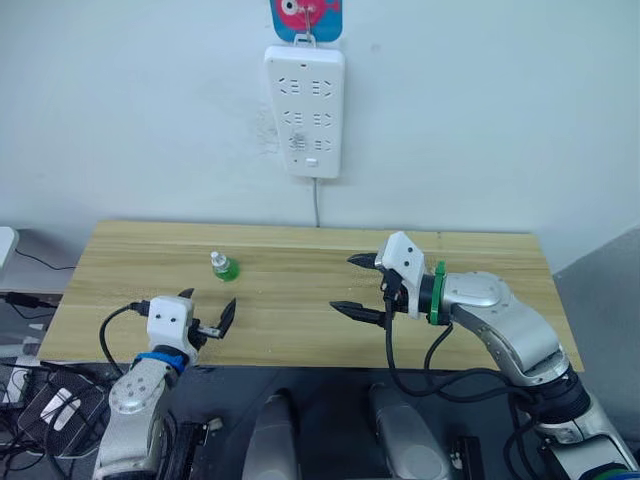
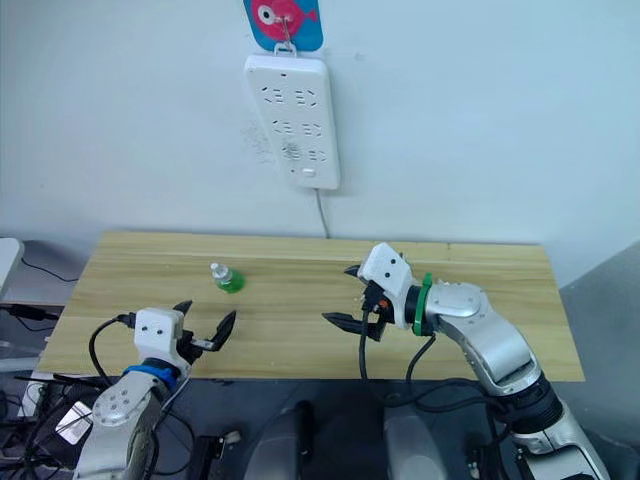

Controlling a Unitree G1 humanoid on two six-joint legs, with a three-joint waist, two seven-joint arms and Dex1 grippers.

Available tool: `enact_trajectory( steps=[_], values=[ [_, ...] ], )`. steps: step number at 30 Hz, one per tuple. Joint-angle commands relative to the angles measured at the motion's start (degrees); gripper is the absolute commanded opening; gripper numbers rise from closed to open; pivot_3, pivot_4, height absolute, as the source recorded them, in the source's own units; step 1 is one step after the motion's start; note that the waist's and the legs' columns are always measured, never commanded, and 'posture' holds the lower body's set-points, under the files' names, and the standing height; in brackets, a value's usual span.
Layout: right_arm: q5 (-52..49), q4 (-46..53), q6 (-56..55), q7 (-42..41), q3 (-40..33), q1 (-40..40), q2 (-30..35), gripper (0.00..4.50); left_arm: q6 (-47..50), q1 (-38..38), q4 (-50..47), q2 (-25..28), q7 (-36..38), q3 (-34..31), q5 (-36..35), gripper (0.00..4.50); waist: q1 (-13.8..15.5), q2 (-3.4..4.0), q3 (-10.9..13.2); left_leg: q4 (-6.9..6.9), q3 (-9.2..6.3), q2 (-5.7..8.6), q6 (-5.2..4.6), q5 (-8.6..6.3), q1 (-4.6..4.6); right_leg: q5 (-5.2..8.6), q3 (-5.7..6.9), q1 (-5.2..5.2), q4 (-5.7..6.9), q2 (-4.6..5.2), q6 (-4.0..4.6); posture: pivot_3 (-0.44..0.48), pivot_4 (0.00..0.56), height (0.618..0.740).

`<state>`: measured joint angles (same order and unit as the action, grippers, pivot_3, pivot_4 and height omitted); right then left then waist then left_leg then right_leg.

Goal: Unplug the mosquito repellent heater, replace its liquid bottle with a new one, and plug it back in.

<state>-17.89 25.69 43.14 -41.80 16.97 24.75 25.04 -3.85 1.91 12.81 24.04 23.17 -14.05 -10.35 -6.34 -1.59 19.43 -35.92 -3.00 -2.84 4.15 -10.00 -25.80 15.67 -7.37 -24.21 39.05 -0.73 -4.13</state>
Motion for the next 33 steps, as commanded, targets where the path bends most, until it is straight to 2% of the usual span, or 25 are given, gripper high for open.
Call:
enact_trajectory(
  steps=[1, 7, 17, 24, 25, 30, 33],
  values=[
    [-3.4, 7.0, 5.7, 1.7, -0.9, -0.9, 0.0, 4.47, -4.2, 4.4, 7.7, 0.6, -0.7, -0.5, 1.3, 4.5, 0.0, 0.07, 0.9, -0.01, -0.01, 0.0, 0.0, 0.0, 0.02, 0.0, 0.0, 0.04, 0.0, 0.01, -0.01, -0.188, 0.465, 0.733],
    [-5.6, 11.1, 10.5, 3.7, -1.5, -1.6, 0.7, 4.47, -9.8, 12.2, 19.8, -0.2, 0.3, 1.9, 3.6, 4.5, 0.0, 0.11, 3.0, 0.03, 0.02, 0.05, 0.03, -0.02, -0.09, 0.01, 0.01, -0.01, -0.06, 0.1, -0.12, -0.223, 0.493, 0.733],
    [-7.9, 13.5, 13.4, 5.0, -1.9, -2.7, 2.2, 4.47, -15.3, 19.2, 31.0, -1.1, 0.2, 3.0, 4.3, 4.5, -0.3, 0.1, 3.5, 0.06, 0.05, 0.04, 0.05, -0.02, -0.06, 0.03, 0.0, -0.01, -0.07, 0.11, -0.16, -0.245, 0.494, 0.733],
    [-7.0, 12.8, 11.0, 4.5, -2.0, -3.2, 4.4, 4.5, -17.0, 19.2, 31.2, -0.9, 0.2, 3.3, 4.7, 2.34, -0.5, 0.09, 3.6, 0.09, 0.1, 0.05, 0.08, 0.0, -0.06, 0.04, -0.05, -0.02, -0.1, 0.13, -0.16, -0.235, 0.471, 0.733],
    [-6.9, 12.5, 10.5, 4.4, -2.0, -3.3, 4.6, 4.5, -17.3, 19.7, 31.9, -0.6, -0.1, 3.3, 4.9, 2.19, -0.5, 0.09, 3.6, 0.1, 0.1, 0.05, 0.09, 0.0, -0.06, 0.04, -0.04, -0.03, -0.1, 0.13, -0.16, -0.236, 0.469, 0.733],
    [-6.6, 13.1, 7.8, 3.4, -2.4, -5.7, 6.7, 4.5, -19.2, 21.6, 34.2, 0.5, 0.0, 4.0, 5.9, 2.19, -0.5, 0.07, 3.5, 0.2, 0.12, 0.06, 0.1, 0.0, -0.07, 0.04, -0.05, -0.07, -0.17, 0.14, -0.17, -0.233, 0.449, 0.733],
    [-7.0, 14.4, 4.5, 1.7, -2.7, -7.0, 8.0, 4.5, -20.0, 19.5, 27.8, 0.8, 3.9, 6.0, 6.0, 2.19, -0.5, 0.05, 3.5, 0.27, 0.12, 0.08, 0.11, 0.0, -0.08, 0.08, -0.03, -0.07, -0.2, 0.18, -0.23, -0.221, 0.418, 0.733]
  ],
)
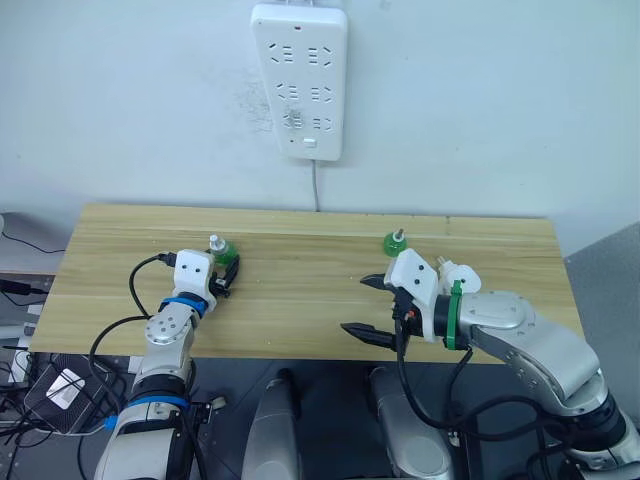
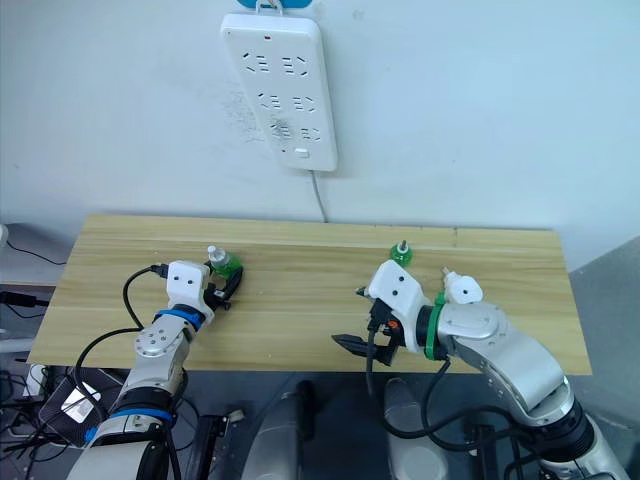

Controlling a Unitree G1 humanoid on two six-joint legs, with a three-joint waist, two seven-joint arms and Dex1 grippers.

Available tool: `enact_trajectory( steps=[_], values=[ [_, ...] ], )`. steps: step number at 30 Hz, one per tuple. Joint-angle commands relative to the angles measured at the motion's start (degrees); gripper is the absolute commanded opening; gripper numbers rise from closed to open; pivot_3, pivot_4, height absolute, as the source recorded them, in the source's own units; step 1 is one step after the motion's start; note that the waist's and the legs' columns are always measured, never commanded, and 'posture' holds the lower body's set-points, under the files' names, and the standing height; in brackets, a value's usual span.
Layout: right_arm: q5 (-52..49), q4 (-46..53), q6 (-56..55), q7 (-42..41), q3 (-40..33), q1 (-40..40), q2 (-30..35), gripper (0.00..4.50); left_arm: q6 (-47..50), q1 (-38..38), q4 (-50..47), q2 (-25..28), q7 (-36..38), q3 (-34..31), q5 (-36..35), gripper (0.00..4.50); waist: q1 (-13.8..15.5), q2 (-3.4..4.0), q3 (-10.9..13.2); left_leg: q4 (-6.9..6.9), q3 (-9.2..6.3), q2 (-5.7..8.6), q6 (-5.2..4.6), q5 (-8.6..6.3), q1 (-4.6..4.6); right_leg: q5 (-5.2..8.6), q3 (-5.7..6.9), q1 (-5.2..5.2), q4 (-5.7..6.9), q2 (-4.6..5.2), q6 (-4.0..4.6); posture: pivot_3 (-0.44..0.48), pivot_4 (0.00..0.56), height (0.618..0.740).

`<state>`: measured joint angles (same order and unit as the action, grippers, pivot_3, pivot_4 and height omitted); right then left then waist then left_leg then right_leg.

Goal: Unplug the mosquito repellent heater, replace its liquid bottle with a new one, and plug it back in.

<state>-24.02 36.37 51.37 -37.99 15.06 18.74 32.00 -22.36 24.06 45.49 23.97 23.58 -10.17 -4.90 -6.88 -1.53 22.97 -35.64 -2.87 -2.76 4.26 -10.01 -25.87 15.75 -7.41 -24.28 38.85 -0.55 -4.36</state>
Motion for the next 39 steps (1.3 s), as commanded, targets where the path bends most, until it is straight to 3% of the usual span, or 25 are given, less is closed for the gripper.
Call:
enact_trajectory(
  steps=[1, 6, 10, 17, 29, 32, 39],
  values=[
    [-1.1, 4.1, -4.6, -2.7, -0.9, -1.3, 1.4, 4.5, -1.7, -3.6, -7.6, 1.1, 5.3, 3.2, 0.6, 2.19, 0.0, 0.0, 0.0, 0.05, 0.0, 0.0, 0.02, -0.01, -0.02, 0.01, 0.0, -0.02, -0.01, 0.02, -0.02, -0.212, 0.403, 0.733],
    [-2.7, 4.2, -6.7, -4.1, -1.8, -1.3, 1.2, 4.5, 4.7, -8.2, -26.0, 2.9, 16.9, 9.1, -2.9, 2.19, 0.4, -0.26, -0.2, 0.48, -0.15, 0.03, 0.33, 0.17, 0.0, 0.01, 0.18, -0.1, -0.02, 0.06, -0.03, -0.193, 0.34, 0.733],
    [-4.6, 1.9, -2.6, 0.2, -3.9, 3.1, -2.8, 4.5, 21.8, -7.2, -44.8, 7.0, 27.8, 14.7, -10.8, 2.19, 0.3, -0.42, -0.5, 0.54, -0.24, 0.06, 0.5, 0.28, -0.03, 0.0, 0.24, -0.11, 0.02, 0.07, -0.01, -0.2, 0.282, 0.733],
    [-1.3, -2.4, -3.5, 6.6, -1.7, 7.6, -9.0, 4.5, 33.4, -2.4, -51.2, 9.8, 34.6, 16.6, -15.3, 2.19, -0.8, -0.72, -3.3, 0.7, -0.35, 0.09, 0.54, 0.3, -0.04, 0.0, 0.37, -0.15, -0.02, 0.07, 0.01, -0.209, 0.208, 0.733],
    [2.9, -7.4, -7.2, 10.3, 1.2, 9.5, -15.4, 4.5, 36.4, 2.4, -51.1, 10.0, 39.5, 17.0, -15.3, 2.19, -2.2, -0.8, -6.9, 0.67, -0.45, 0.09, 0.52, 0.33, -0.04, -0.15, 0.46, -0.12, 0.06, 0.05, 0.25, -0.211, 0.165, 0.733],
    [3.7, -8.0, -8.1, 10.4, 1.8, 9.3, -16.1, 3.85, 37.1, 2.8, -51.4, 9.7, 39.5, 16.8, -15.6, 2.19, -2.6, -0.8, -7.2, 0.66, -0.46, 0.09, 0.52, 0.33, -0.03, -0.16, 0.46, -0.09, 0.07, 0.05, 0.26, -0.209, 0.162, 0.733],
    [5.0, -8.5, -10.2, 9.5, 2.6, 8.8, -16.2, 1.35, 39.0, 2.2, -51.9, 9.8, 40.0, 16.2, -16.4, 2.19, -2.8, -0.79, -7.2, 0.62, -0.5, 0.09, 0.51, 0.34, -0.02, -0.18, 0.47, -0.08, 0.16, 0.03, 0.3, -0.209, 0.165, 0.733]
  ],
)
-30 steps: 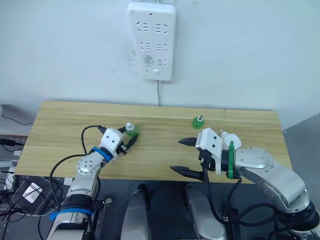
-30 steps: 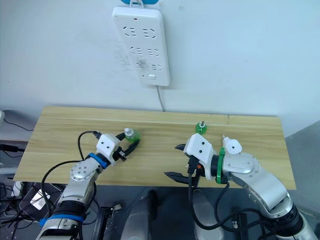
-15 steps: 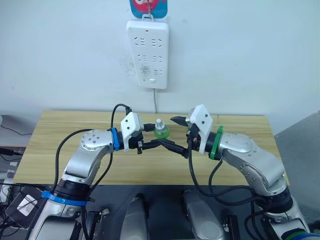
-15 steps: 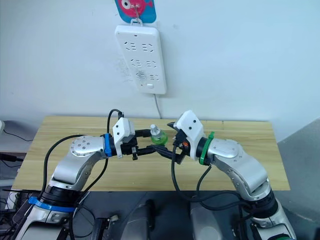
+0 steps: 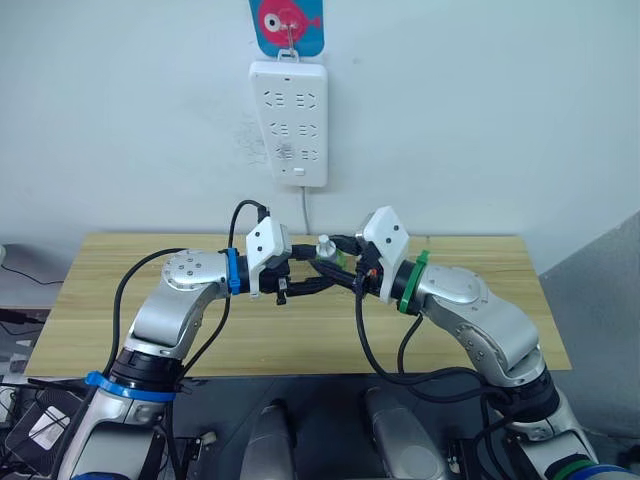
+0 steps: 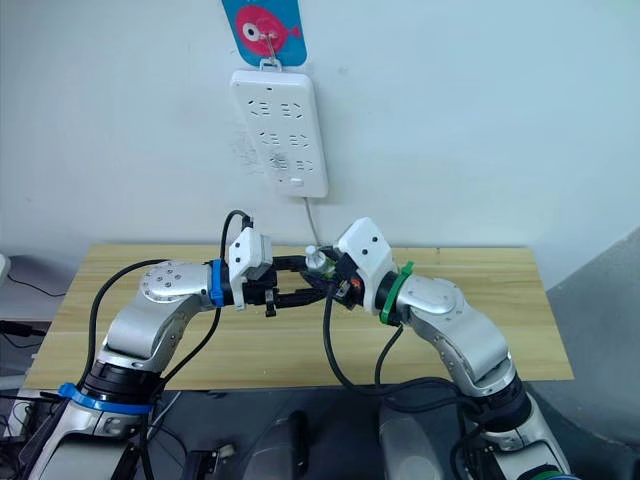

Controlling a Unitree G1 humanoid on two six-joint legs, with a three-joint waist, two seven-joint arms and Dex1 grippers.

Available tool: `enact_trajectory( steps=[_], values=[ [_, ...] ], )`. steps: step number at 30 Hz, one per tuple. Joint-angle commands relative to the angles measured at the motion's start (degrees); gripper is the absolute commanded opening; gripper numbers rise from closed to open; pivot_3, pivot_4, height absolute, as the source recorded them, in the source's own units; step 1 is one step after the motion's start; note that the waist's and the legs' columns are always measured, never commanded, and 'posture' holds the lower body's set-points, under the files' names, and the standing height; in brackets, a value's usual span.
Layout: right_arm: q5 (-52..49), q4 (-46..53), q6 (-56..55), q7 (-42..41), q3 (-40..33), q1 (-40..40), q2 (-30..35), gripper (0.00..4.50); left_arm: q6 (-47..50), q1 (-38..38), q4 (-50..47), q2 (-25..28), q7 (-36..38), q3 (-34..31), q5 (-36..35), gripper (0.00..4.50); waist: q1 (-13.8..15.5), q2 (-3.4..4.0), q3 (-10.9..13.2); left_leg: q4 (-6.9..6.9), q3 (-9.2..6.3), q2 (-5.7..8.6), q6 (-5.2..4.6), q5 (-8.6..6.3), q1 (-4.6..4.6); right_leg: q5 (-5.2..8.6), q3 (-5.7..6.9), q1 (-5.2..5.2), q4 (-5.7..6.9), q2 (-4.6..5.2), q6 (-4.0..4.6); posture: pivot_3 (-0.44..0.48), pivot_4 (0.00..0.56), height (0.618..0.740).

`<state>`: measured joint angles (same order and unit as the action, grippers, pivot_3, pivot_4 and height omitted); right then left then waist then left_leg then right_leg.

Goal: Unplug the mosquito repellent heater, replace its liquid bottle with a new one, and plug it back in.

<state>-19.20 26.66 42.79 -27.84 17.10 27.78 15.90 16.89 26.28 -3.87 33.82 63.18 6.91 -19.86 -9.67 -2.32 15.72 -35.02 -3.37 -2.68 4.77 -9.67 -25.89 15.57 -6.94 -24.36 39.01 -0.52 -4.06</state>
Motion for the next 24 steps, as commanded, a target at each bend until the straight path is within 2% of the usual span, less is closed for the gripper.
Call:
enact_trajectory(
  steps=[1, 4, 6, 11, 23, 24],
  values=[
    [0.3, 1.2, -1.8, -0.8, 0.6, -0.4, -0.1, 1.09, 0.8, 0.0, -2.5, -0.3, -0.2, -1.4, -2.0, 2.19, 0.0, 0.0, 0.0, 0.0, -0.02, 0.0, 0.0, 0.0, 0.0, 0.0, 0.01, 0.0, 0.01, 0.0, 0.01, -0.208, 0.165, 0.733],
    [0.2, 1.1, -2.4, -1.3, 0.5, -0.6, 0.0, 1.1, 0.7, 0.3, -1.4, -0.7, 0.3, -1.7, -2.6, 2.19, 0.0, 0.01, 0.0, -0.01, -0.04, 0.0, 0.0, 0.0, 0.0, -0.02, 0.02, 0.01, 0.03, 0.0, 0.03, -0.209, 0.164, 0.733],
    [0.2, 1.1, -2.8, -1.7, 0.5, -0.7, 0.2, 1.1, 0.2, 0.0, -0.1, -0.4, 1.0, -1.2, -1.8, 2.9, 0.0, 0.02, -0.1, -0.03, -0.05, 0.0, 0.0, 0.0, 0.0, -0.02, 0.04, 0.02, 0.05, 0.0, 0.04, -0.211, 0.164, 0.733],
    [-0.6, 1.0, -2.8, -2.5, -0.5, -0.7, 0.3, 1.1, 1.3, -0.6, 0.8, -1.1, 1.0, -2.0, -3.0, 4.35, 0.0, 0.01, -0.8, -0.06, -0.08, 0.0, 0.0, 0.0, 0.02, -0.03, 0.06, 0.06, 0.07, 0.0, 0.05, -0.211, 0.163, 0.733],
    [-1.1, 1.6, -2.3, -3.8, -0.6, -0.7, 0.3, 1.1, 4.1, 0.0, 0.4, -3.5, 0.0, -2.3, -6.1, 4.4, -0.1, 0.03, -1.5, -0.36, -0.16, -0.01, -0.02, 0.01, 0.09, -0.04, 0.07, 0.24, 0.19, -0.06, 0.05, -0.213, 0.163, 0.733],
    [-1.1, 1.7, -2.2, -3.8, -0.7, -0.7, 0.3, 1.1, 3.8, -0.1, 0.5, -3.5, 0.2, -2.2, -5.9, 3.99, -0.1, 0.03, -1.5, -0.41, -0.17, -0.01, -0.02, 0.01, 0.09, -0.04, 0.08, 0.25, 0.24, -0.07, 0.05, -0.213, 0.163, 0.733]
  ],
)
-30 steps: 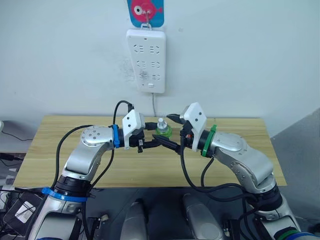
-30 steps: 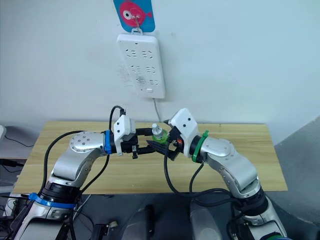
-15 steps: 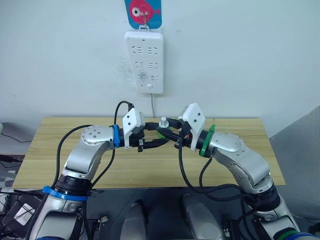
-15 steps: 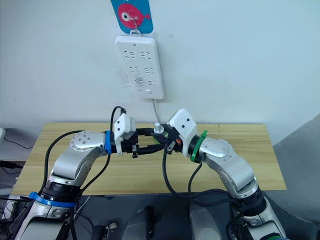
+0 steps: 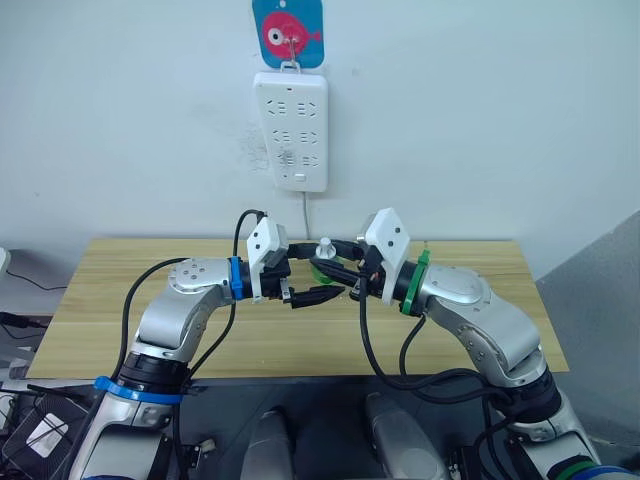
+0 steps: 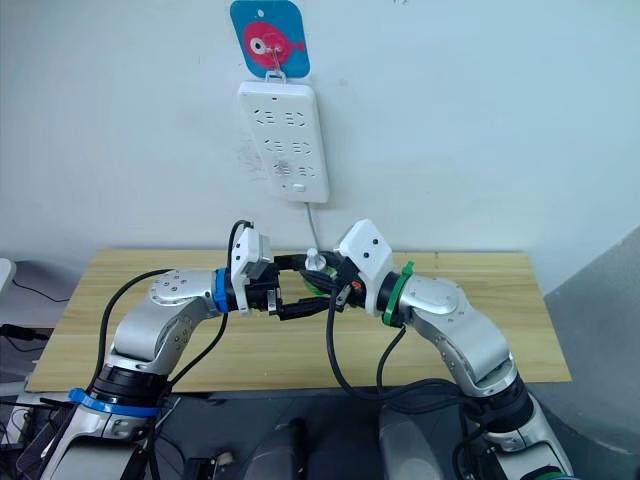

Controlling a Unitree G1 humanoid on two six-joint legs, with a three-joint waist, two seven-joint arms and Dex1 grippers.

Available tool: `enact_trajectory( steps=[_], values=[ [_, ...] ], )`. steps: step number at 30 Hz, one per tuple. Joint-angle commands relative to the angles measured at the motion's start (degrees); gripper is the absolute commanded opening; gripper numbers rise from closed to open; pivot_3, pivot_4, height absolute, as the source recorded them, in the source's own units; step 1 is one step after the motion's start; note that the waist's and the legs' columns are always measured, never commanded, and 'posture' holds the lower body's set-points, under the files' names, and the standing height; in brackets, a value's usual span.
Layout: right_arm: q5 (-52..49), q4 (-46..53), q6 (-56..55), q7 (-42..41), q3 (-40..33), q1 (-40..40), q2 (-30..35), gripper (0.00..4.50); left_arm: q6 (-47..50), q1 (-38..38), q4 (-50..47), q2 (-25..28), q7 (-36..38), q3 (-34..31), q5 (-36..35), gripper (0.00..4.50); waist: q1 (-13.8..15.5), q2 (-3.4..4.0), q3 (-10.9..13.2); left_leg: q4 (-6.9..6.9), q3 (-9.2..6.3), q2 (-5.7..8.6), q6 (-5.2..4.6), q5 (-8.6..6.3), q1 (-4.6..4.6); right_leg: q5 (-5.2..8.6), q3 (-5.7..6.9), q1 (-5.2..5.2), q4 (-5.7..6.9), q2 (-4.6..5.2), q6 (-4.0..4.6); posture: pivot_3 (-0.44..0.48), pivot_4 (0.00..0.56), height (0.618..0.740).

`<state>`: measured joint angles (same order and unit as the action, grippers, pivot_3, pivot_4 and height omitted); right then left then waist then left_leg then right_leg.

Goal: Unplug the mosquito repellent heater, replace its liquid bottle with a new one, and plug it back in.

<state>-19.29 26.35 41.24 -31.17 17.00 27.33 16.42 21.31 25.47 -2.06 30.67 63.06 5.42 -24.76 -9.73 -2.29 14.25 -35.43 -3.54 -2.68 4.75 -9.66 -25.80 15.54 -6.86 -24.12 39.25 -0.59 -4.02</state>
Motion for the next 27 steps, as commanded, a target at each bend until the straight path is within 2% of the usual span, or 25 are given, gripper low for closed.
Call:
enact_trajectory(
  steps=[1, 5, 6, 10, 13, 15, 18, 20, 23, 27],
  values=[
    [-1.1, 2.1, -0.6, -0.6, -0.6, -0.3, -0.2, 1.1, -0.9, 0.6, -1.2, -0.1, 0.8, -0.4, -0.6, 3.76, 0.0, 0.0, 0.0, -0.06, -0.01, 0.0, 0.0, 0.0, 0.0, 0.0, 0.0, 0.01, 0.05, 0.0, 0.0, -0.214, 0.162, 0.733],
    [-1.4, 2.3, -0.3, -0.9, -0.6, -0.4, 0.1, 1.1, -1.4, 0.3, -1.2, -0.6, 0.9, -0.1, -0.4, 2.46, 0.0, 0.0, 0.0, -0.39, -0.05, 0.0, 0.0, -0.01, 0.0, 0.01, 0.0, 0.0, 0.37, -0.05, -0.01, -0.213, 0.164, 0.733],
    [-1.4, 2.4, -0.1, -1.0, -0.6, -0.4, 0.1, 1.1, -1.4, 0.3, -1.2, -0.8, 0.8, -0.1, -0.4, 2.26, 0.0, 0.0, 0.0, -0.46, -0.06, 0.0, 0.0, -0.01, 0.0, 0.01, -0.01, 0.01, 0.44, -0.06, -0.01, -0.212, 0.165, 0.733],
    [-2.7, 2.7, -0.4, -3.8, -0.5, -1.2, 1.9, 1.1, -1.2, 0.4, -1.5, -1.1, 0.9, -0.1, -0.8, 2.26, 0.0, 0.0, -0.1, -0.63, -0.05, 0.0, -0.03, 0.02, 0.03, 0.06, -0.05, 0.03, 0.62, -0.09, -0.09, -0.21, 0.169, 0.733],
    [-3.2, -5.3, -7.6, -19.3, 1.8, 3.1, 8.1, 1.1, -2.0, 0.1, -3.9, 0.9, 4.6, 1.6, -0.7, 2.26, -0.1, 0.01, -0.1, -0.62, -0.04, 0.01, -0.04, 0.02, 0.02, 0.05, -0.07, 0.02, 0.61, -0.09, -0.08, -0.215, 0.18, 0.733],
    [-3.1, -12.7, -11.8, -28.0, 3.4, 7.3, 9.9, 1.1, -2.7, -0.6, -5.2, 2.6, 7.4, 2.8, -0.4, 2.26, -0.3, 0.01, -0.1, -0.62, 0.0, 0.0, -0.04, 0.02, 0.06, 0.05, -0.09, 0.03, 0.61, -0.1, -0.08, -0.212, 0.187, 0.733],
    [-3.0, -19.4, -14.9, -36.1, 4.5, 11.0, 11.3, 1.1, -3.4, -1.3, -5.9, 3.8, 8.9, 3.4, -0.4, 2.26, -1.2, 0.03, 0.0, -0.53, -0.02, -0.05, -0.05, 0.02, 0.23, 0.06, -0.08, 0.09, 0.67, -0.15, -0.07, -0.19, 0.184, 0.733],
    [-3.4, -20.8, -14.9, -39.7, 4.3, 12.3, 12.3, 1.1, -3.7, -1.4, -5.9, 4.4, 9.4, 3.2, -0.3, 2.26, -1.3, 0.03, 0.0, -0.52, -0.05, -0.06, -0.05, 0.01, 0.22, 0.05, -0.06, 0.09, 0.68, -0.17, -0.06, -0.182, 0.177, 0.733],
    [-9.3, -17.0, -9.3, -40.9, 0.7, 11.5, 13.7, 1.1, -3.8, -1.3, -5.9, 4.4, 9.0, 2.7, -0.2, 2.26, -1.2, 0.03, 0.0, -0.53, -0.1, -0.02, -0.05, 0.01, 0.15, 0.02, -0.03, 0.08, 0.68, -0.13, -0.01, -0.183, 0.183, 0.733],
    [-11.1, -12.4, -7.3, -37.0, -3.2, 8.8, 15.1, 2.48, -4.1, -2.5, -6.7, 4.3, 7.7, 2.8, 0.1, 2.26, -1.2, 0.04, -0.1, -0.58, -0.12, -0.02, -0.05, 0.01, 0.15, 0.03, -0.03, 0.09, 0.71, -0.13, -0.03, -0.197, 0.175, 0.733]
  ],
)
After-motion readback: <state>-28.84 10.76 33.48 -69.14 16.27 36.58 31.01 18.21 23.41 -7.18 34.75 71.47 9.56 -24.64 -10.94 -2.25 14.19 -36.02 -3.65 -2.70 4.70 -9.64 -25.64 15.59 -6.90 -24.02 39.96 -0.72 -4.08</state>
